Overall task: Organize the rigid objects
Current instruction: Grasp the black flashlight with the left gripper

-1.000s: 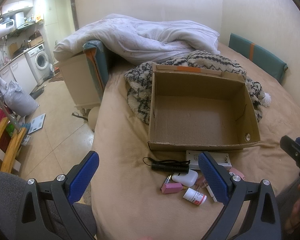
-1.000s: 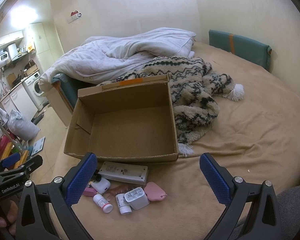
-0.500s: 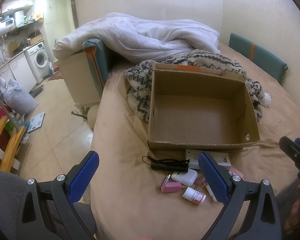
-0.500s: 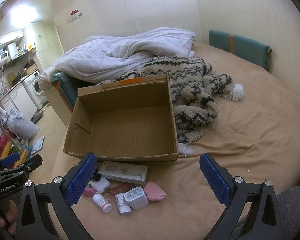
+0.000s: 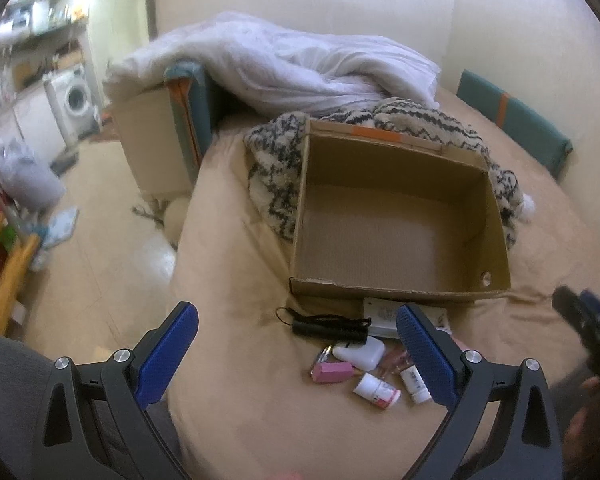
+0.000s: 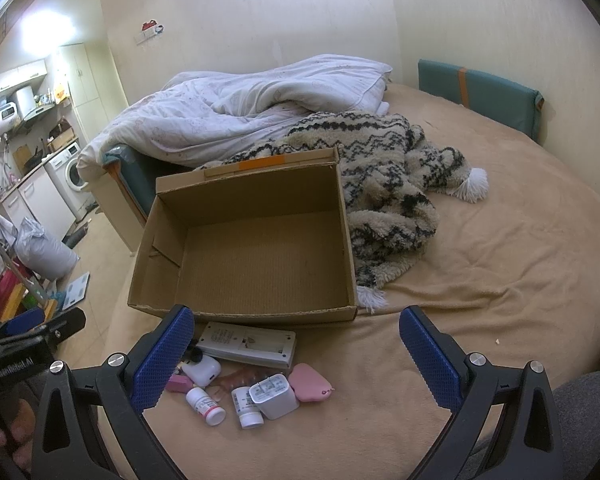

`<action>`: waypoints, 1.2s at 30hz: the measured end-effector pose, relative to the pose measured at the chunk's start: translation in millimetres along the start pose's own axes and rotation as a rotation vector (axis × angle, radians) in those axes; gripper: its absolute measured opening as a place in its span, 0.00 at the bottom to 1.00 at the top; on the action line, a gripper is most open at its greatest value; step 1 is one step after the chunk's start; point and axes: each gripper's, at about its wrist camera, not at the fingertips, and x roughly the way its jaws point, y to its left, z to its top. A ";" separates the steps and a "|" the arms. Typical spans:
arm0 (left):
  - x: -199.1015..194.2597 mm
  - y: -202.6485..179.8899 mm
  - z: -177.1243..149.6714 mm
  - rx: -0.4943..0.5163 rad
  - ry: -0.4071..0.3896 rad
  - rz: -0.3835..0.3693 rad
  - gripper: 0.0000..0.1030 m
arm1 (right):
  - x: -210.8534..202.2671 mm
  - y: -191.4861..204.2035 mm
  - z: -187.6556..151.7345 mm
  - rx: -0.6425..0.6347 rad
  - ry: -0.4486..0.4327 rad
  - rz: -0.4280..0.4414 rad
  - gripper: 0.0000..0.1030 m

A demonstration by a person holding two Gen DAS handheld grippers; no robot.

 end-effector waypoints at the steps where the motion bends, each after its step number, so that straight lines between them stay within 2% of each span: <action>1: 4.5 5.6 2.2 -0.026 0.024 -0.001 0.96 | 0.0 0.0 0.1 0.000 0.000 0.000 1.00; 5: 27.4 24.2 10.5 -0.117 0.141 -0.004 0.96 | 4.3 -1.9 -3.8 0.007 0.018 -0.005 1.00; 8: 56.7 25.0 10.2 -0.114 0.277 -0.009 0.96 | 10.1 -7.0 -5.5 0.034 0.046 0.000 1.00; 12: 92.8 11.8 1.8 -0.102 0.420 -0.022 0.96 | 15.9 -13.4 -4.6 0.070 0.077 0.008 1.00; 16: 131.6 -10.4 0.7 -0.043 0.550 -0.125 0.96 | 20.2 -19.8 -4.0 0.107 0.110 0.032 1.00; 17: 146.5 -19.3 -0.1 -0.001 0.613 -0.177 0.96 | 21.4 -21.6 -3.8 0.120 0.123 0.045 1.00; 18: 155.8 -24.1 0.2 0.028 0.643 -0.189 0.96 | 23.1 -23.8 -3.7 0.133 0.134 0.058 1.00; 23: 189.9 -30.4 7.4 0.136 0.708 -0.175 0.96 | 29.8 -35.2 -6.0 0.191 0.181 0.084 1.00; 33: 216.6 -30.9 -0.3 0.131 0.779 -0.201 0.96 | 42.8 -43.2 -6.9 0.233 0.242 0.093 1.00; 35: 220.9 -31.9 -2.4 0.154 0.771 -0.187 0.91 | 45.4 -41.0 -6.2 0.221 0.252 0.097 1.00; 36: 221.3 -30.2 -2.5 0.154 0.770 -0.183 0.85 | 45.9 -40.6 -6.4 0.219 0.255 0.102 1.00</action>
